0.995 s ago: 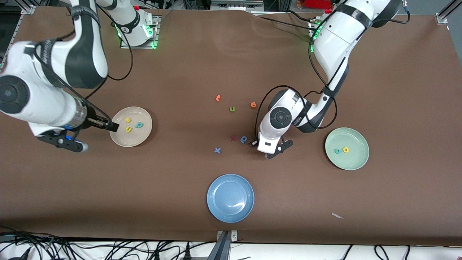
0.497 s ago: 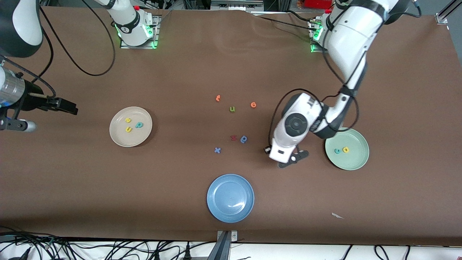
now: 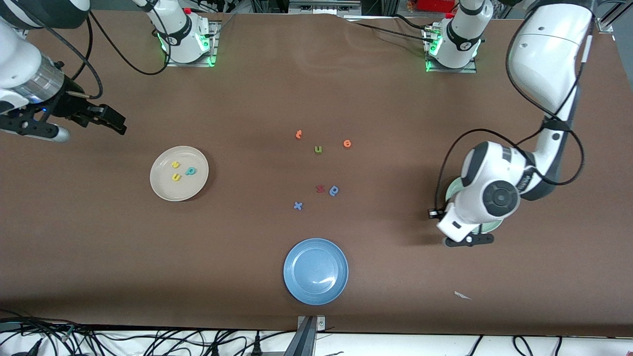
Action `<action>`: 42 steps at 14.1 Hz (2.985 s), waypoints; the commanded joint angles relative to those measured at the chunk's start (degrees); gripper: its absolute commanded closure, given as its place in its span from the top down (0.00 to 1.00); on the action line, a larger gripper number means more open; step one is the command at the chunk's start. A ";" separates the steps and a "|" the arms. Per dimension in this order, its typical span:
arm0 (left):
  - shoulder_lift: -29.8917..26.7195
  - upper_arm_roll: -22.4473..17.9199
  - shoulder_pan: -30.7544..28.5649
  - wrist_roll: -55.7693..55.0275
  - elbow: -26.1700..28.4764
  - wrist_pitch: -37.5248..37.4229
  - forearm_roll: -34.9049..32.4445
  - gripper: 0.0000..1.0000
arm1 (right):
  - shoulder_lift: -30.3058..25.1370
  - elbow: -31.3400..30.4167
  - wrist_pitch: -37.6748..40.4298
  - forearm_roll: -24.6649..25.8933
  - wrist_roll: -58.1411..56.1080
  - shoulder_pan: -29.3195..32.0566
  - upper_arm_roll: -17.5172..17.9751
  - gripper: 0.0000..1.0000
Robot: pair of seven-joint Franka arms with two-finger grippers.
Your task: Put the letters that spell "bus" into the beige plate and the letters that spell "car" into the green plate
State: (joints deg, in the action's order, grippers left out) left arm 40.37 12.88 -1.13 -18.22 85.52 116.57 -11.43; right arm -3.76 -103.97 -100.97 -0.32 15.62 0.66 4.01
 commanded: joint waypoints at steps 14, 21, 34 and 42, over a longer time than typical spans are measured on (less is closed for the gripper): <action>-7.48 1.18 -5.90 16.39 0.27 -7.48 -2.73 1.00 | 2.27 4.22 4.12 -1.53 -12.63 -0.13 -4.10 1.00; -24.17 -5.20 -3.55 18.31 5.35 -18.55 7.80 1.00 | 2.27 4.22 4.64 -1.62 -12.54 -0.13 -4.10 1.00; -38.94 -14.88 4.72 20.86 10.26 -20.69 10.63 1.00 | 2.27 4.30 4.91 -1.44 -12.54 -0.22 -4.01 1.00; -37.82 -15.52 5.26 20.95 9.75 -22.34 10.63 1.00 | 2.27 4.22 5.00 -1.35 -12.54 -0.22 -3.92 1.00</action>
State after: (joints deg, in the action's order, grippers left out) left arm 3.82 -2.13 3.65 1.35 94.30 94.57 -2.21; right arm -2.03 -101.17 -97.27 -1.87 3.76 0.46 -0.02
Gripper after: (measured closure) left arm 0.000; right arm 0.000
